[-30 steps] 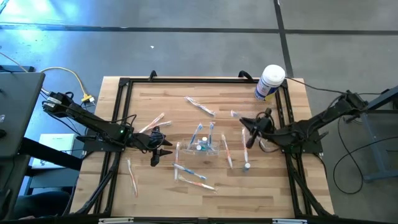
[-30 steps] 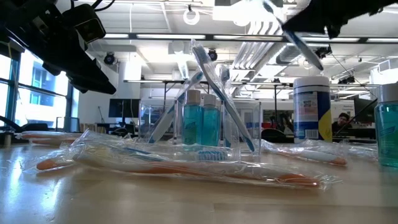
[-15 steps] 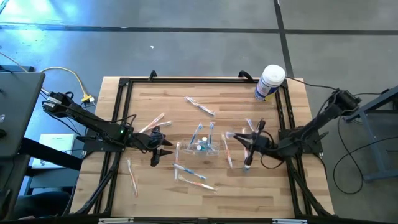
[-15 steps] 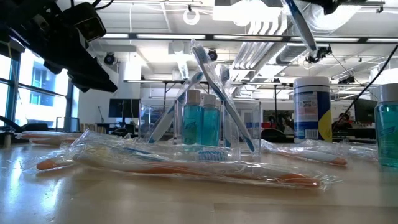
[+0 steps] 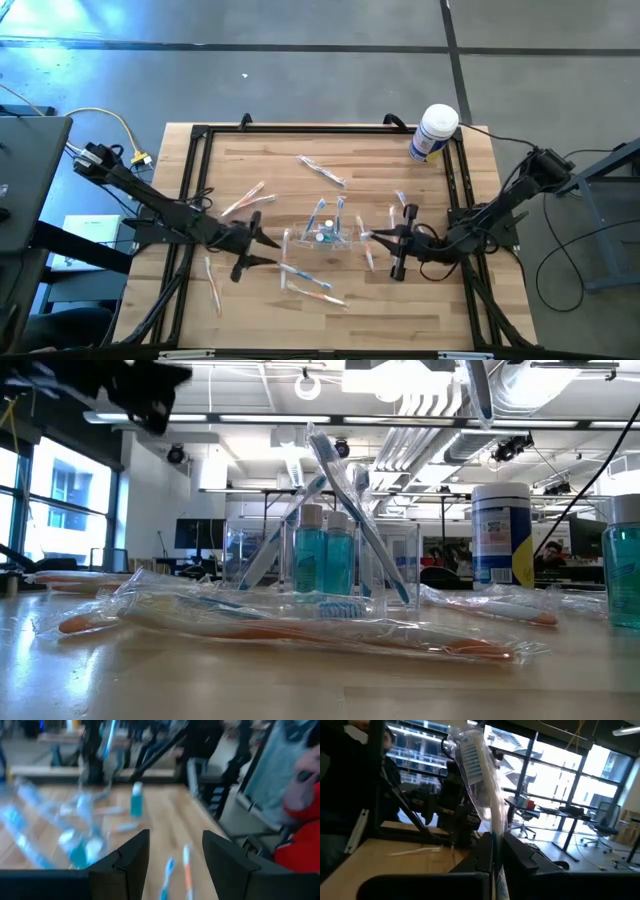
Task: Pick & Place toothbrushing station
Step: Put the blue toothbrush into the transparent organizer
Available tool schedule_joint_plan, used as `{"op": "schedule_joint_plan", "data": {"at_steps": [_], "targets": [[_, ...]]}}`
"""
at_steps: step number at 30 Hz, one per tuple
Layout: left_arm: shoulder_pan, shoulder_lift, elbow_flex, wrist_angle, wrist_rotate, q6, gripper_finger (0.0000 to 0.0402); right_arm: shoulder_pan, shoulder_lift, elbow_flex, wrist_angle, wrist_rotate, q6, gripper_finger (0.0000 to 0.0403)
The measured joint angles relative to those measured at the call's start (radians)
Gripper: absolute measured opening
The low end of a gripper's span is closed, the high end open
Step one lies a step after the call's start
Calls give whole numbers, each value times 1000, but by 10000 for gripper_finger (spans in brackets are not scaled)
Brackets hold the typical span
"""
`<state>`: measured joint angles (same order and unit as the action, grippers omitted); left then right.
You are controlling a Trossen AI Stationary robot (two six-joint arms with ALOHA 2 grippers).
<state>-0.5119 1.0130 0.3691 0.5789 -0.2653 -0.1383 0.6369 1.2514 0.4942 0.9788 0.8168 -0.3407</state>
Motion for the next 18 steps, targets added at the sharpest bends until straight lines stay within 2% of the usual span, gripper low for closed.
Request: {"op": "schedule_joint_plan", "data": {"at_steps": [6,11,18], "targets": [[-51,0,0,163,0,70,177,0,0,0,36,-91,1,13],[-68,12,0,217,-2,116,177,0,0,0,64,-165,2,13],[-21,148,3,398,-26,170,177,-3,0,0,79,-248,5,13]]}}
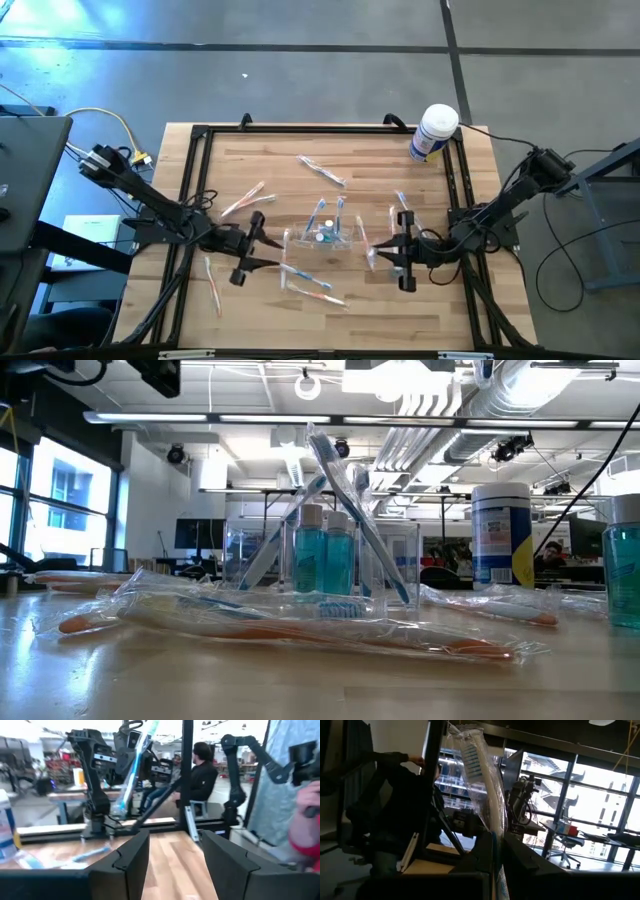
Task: Pick & Place toothbrushing station
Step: Put the blue toothbrush into the transparent organizer
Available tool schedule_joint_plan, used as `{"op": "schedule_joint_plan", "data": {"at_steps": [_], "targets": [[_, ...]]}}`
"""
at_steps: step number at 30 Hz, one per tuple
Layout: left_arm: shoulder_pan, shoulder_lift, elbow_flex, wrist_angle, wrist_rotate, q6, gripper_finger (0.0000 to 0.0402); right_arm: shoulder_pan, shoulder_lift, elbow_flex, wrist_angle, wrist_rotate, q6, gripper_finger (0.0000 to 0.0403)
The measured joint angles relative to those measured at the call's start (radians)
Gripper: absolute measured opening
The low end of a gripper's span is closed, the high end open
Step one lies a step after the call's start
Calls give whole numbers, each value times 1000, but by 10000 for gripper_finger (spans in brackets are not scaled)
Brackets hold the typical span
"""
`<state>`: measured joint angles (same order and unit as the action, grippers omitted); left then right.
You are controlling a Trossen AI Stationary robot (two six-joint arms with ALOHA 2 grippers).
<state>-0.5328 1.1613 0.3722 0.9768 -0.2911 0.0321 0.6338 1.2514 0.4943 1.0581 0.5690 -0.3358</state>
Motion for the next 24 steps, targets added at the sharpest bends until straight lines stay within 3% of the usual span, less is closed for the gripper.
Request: {"op": "schedule_joint_plan", "data": {"at_steps": [5,16,24], "targets": [[16,134,49,114,0,88,177,-1,0,0,0,-29,9,13],[31,373,307,128,-66,206,177,-46,86,0,30,-112,107,13],[103,474,408,129,-100,92,177,-72,166,11,106,-112,108,13]]}}
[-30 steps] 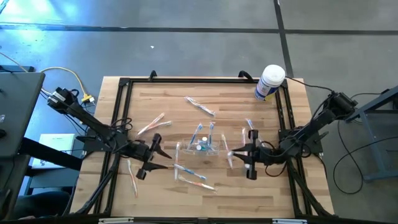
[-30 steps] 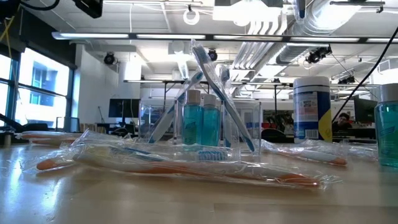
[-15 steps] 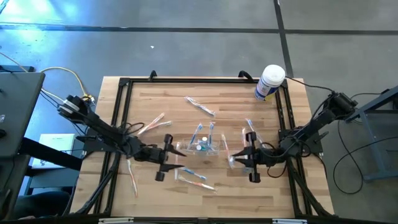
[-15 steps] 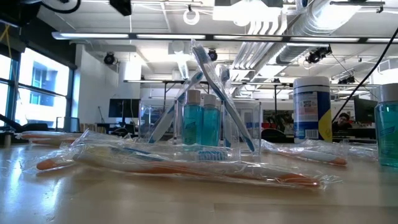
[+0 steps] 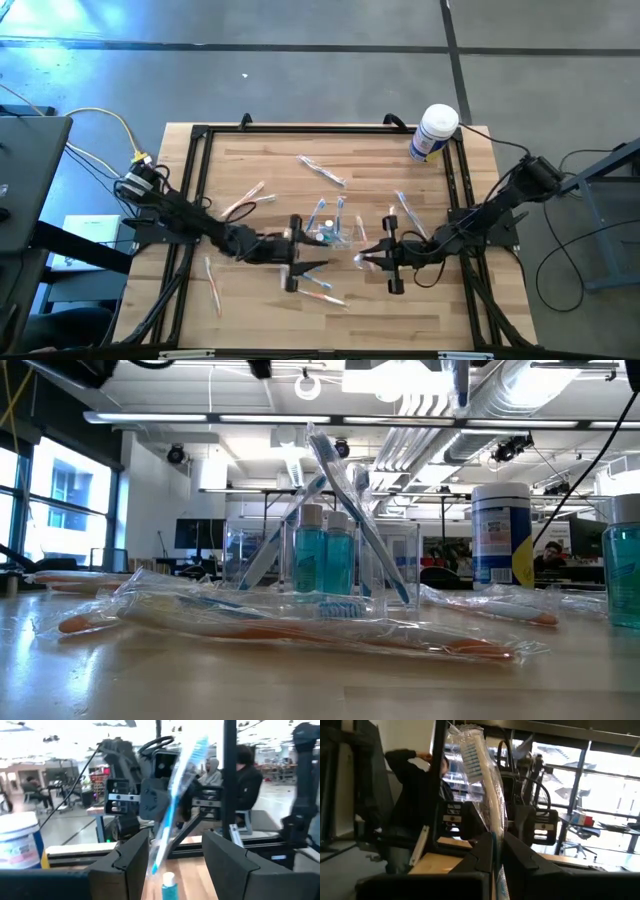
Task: Pick & Place toothbrushing station
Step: Put the blue toothbrush into the transparent organizer
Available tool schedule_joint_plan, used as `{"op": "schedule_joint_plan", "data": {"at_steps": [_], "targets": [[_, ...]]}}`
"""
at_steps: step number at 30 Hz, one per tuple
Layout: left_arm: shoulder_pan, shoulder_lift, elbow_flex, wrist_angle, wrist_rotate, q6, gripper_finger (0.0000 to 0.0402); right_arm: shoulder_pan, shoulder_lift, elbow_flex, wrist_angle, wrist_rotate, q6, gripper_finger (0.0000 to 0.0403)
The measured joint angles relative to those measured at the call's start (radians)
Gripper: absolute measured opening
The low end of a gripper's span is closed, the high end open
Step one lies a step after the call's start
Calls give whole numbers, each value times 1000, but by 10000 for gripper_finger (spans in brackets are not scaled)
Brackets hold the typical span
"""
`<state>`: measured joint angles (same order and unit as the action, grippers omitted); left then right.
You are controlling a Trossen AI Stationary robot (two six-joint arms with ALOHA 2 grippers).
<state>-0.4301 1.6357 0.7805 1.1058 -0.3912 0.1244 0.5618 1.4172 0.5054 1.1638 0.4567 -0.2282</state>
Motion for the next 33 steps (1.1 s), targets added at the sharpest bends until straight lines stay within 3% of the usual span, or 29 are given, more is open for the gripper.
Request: {"op": "schedule_joint_plan", "data": {"at_steps": [7,29,33], "targets": [[34,71,65,13,48,13,177,-34,53,27,-6,15,32,13],[44,75,98,-35,52,7,176,-74,128,124,-173,20,93,13],[46,75,98,-46,52,2,160,-74,128,124,-175,20,96,13]]}}
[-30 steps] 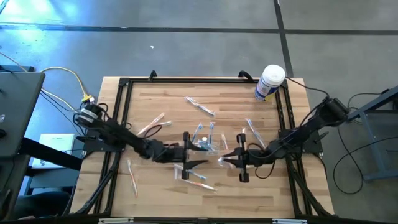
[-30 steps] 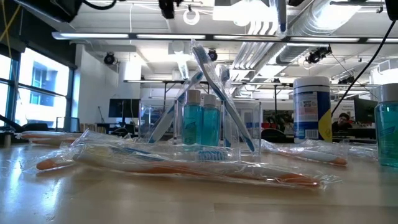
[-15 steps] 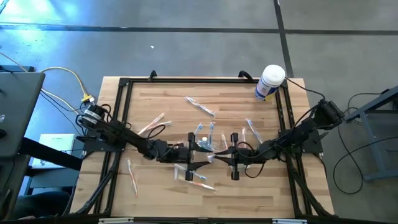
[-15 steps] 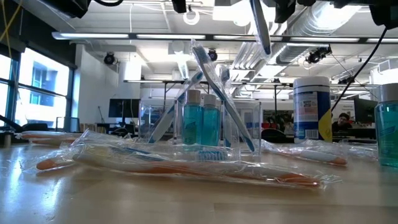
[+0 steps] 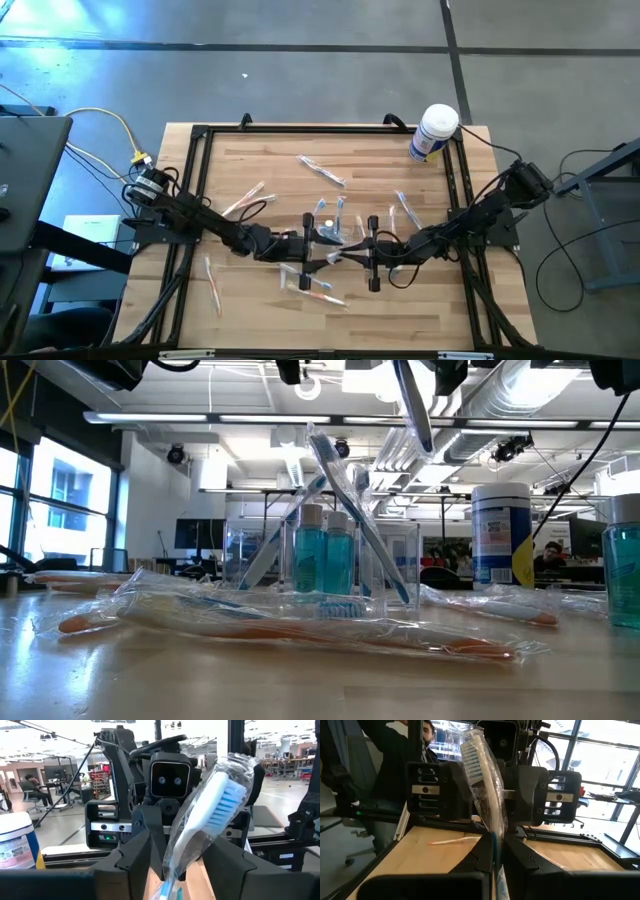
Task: Pick & Place toothbrushing station
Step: Put the blue toothbrush into the transparent organizer
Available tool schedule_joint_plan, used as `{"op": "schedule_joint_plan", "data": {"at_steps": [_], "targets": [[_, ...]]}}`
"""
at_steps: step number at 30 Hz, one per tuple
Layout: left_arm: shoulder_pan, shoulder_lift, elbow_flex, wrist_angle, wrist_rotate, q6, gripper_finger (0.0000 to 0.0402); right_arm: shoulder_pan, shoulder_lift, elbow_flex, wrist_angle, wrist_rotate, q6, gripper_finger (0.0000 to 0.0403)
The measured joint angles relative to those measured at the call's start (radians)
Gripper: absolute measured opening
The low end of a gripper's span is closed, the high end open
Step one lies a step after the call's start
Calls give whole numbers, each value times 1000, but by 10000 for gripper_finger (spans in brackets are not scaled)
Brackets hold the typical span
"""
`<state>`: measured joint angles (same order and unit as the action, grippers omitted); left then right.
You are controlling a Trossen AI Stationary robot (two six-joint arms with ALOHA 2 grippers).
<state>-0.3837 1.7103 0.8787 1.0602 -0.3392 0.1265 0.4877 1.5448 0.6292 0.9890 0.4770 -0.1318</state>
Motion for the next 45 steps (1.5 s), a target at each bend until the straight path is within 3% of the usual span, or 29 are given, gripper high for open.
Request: {"op": "schedule_joint_plan", "data": {"at_steps": [11,13,31,38,45], "targets": [[3,0,0,-8,3,-32,21,-30,0,0,-44,-28,87,17],[3,0,-2,-10,-1,-31,11,-40,0,0,-55,-63,112,27],[-39,-8,-2,-28,-22,-22,6,-17,-2,0,-63,-49,99,264],[-80,-29,-1,-45,-98,17,7,63,-41,-1,-64,146,-5,294],[-114,-82,-1,-132,-191,15,7,163,-56,-1,-58,389,-196,291]]}}
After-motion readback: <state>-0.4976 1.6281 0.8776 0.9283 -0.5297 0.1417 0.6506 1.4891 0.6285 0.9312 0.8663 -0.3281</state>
